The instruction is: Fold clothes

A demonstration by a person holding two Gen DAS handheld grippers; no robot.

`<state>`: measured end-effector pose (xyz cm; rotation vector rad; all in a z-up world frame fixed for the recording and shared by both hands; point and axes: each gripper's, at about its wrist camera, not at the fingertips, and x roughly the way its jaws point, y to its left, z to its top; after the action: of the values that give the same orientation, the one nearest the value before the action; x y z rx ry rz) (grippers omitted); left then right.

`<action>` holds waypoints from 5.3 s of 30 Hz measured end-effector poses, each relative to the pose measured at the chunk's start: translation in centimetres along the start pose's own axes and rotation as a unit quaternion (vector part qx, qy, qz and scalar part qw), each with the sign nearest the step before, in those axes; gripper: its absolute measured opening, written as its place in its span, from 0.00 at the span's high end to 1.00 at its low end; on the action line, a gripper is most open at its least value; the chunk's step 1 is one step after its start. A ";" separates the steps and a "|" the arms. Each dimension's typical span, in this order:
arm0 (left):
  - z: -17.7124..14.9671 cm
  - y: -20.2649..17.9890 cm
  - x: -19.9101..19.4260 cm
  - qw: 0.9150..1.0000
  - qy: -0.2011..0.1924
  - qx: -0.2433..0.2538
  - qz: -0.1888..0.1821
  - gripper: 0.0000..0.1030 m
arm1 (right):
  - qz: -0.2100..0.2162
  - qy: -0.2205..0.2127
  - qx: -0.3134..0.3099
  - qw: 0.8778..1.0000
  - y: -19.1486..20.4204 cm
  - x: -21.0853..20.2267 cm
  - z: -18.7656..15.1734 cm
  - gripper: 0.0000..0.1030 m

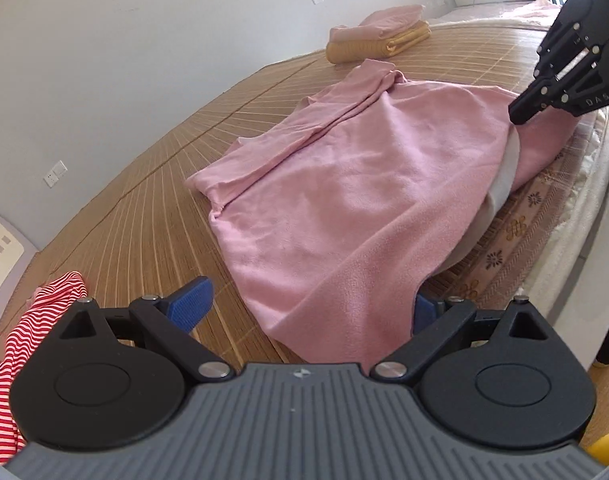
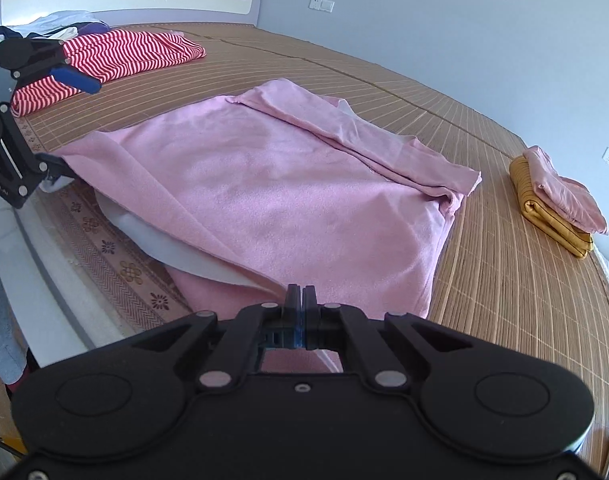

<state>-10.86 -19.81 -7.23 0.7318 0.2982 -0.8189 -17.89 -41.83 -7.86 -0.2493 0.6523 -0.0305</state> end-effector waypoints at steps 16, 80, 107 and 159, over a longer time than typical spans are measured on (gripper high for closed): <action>1.8 3.5 1.7 0.999 0.007 -0.033 0.022 0.05 | 0.061 -0.051 -0.128 0.989 5.3 -3.5 -1.7 0.43; -5.8 4.5 -0.9 0.938 0.056 -0.314 -0.137 0.65 | 0.045 0.002 0.262 0.964 -2.2 -4.7 -7.1 0.93; -5.9 2.9 -3.9 0.971 0.090 -0.194 -0.110 0.37 | 0.034 0.000 0.198 0.980 -1.5 -6.2 -4.2 0.57; -4.7 4.1 -8.5 0.995 0.085 -0.059 0.003 0.32 | 0.106 0.016 -0.156 0.982 5.9 -4.7 -1.3 0.76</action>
<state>-13.23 -9.93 -4.40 0.6913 0.4934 -0.7276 -22.73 -35.88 -7.45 -0.4806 0.7116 0.2740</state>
